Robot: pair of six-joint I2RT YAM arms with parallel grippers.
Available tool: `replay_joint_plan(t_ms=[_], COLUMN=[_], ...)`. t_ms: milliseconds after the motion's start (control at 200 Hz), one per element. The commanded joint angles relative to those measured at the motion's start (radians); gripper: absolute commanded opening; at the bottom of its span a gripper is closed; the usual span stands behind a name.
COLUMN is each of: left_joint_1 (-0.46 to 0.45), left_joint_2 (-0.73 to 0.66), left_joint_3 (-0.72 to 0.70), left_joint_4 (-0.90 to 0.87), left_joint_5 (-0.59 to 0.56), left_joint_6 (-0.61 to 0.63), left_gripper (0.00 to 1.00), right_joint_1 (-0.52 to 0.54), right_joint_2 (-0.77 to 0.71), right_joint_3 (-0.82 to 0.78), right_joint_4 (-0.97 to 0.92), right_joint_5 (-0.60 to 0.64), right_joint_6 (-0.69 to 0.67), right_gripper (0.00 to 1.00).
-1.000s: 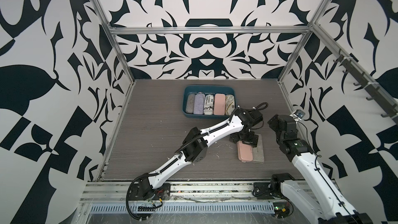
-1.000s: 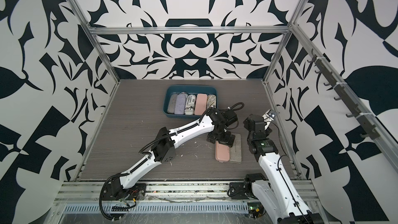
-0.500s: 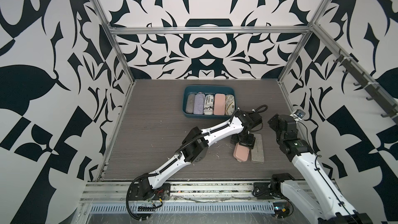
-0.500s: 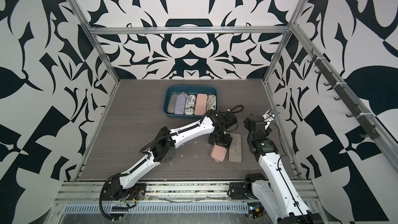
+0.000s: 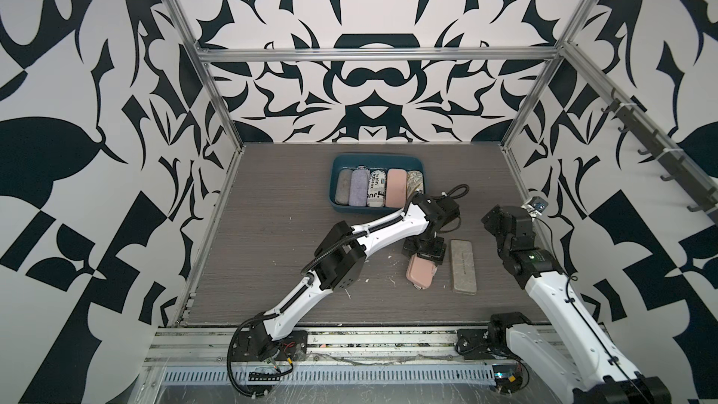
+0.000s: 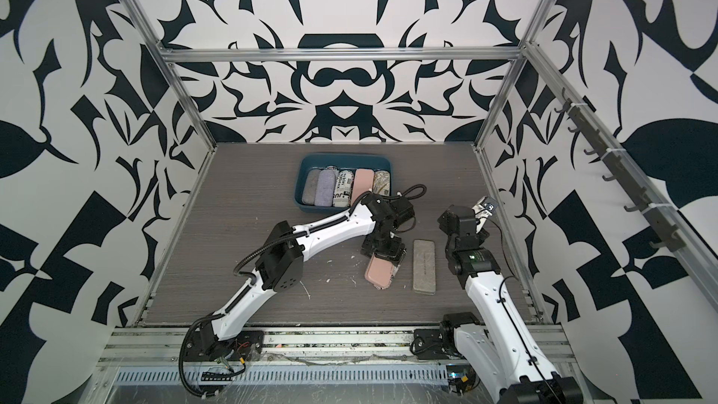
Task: Put the glasses cases into the storage boxes
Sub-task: Pick up the glasses case, then place the glasses case at the center of the board.
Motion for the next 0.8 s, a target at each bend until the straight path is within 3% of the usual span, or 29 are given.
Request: replay_joint_plan(t_ms=[0, 160, 435, 795], left_joint_1=[0.035, 0.056, 0.095, 0.109], left_joint_2=[-0.108, -0.213, -0.373, -0.348], left_joint_3=[-0.054, -0.206, -0.655, -0.759], left_joint_4=[0.015, 0.039, 0.23, 0.295], left_joint_5=[0.017, 0.002, 0.001, -0.065], left_joint_6=[0.015, 0.036, 0.048, 0.081], left_gripper=[0.71, 0.72, 0.72, 0.75], right_joint_1=[-0.005, -0.006, -0.007, -0.008], right_joint_2=[0.003, 0.004, 0.013, 0.015], right_joint_3=[0.002, 0.002, -0.004, -0.003], right_joint_4=[0.037, 0.038, 0.065, 0.07], right_joint_5=[0.0, 0.003, -0.011, -0.015], right_joint_6=[-0.014, -0.02, -0.022, -0.031], right_gripper=[0.81, 0.81, 0.81, 0.81])
